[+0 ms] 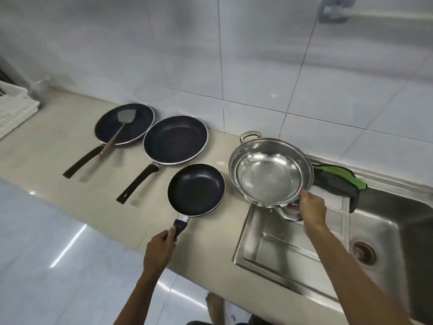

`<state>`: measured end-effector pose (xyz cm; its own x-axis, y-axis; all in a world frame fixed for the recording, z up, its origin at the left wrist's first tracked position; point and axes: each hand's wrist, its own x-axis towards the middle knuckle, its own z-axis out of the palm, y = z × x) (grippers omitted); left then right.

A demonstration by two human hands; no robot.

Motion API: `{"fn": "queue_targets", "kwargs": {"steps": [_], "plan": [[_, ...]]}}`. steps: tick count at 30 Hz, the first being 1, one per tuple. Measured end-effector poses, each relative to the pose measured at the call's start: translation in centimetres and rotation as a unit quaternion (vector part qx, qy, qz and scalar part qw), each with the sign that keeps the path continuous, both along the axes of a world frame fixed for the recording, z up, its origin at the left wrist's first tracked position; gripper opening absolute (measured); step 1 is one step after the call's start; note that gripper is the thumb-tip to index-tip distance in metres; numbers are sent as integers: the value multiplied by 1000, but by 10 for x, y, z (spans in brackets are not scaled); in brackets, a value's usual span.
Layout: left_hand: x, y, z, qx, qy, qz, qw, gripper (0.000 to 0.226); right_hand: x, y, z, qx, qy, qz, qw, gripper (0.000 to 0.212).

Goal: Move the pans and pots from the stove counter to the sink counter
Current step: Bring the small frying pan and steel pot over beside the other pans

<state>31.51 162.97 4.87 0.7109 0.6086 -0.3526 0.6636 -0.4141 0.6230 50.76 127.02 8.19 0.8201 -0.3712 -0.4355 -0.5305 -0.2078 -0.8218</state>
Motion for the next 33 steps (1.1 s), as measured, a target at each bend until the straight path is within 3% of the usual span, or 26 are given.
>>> {"fn": "queue_targets", "kwargs": {"steps": [5, 18, 33], "plan": [[20, 29, -11, 15, 12, -56, 998, 49, 11, 28, -10, 15, 13, -38, 999, 35], [43, 50, -25, 10, 21, -44, 999, 51, 41, 63, -36, 48, 15, -48, 998, 25], [41, 48, -27, 16, 7, -38, 999, 55, 62, 74, -49, 49, 1, -26, 998, 28]]}}
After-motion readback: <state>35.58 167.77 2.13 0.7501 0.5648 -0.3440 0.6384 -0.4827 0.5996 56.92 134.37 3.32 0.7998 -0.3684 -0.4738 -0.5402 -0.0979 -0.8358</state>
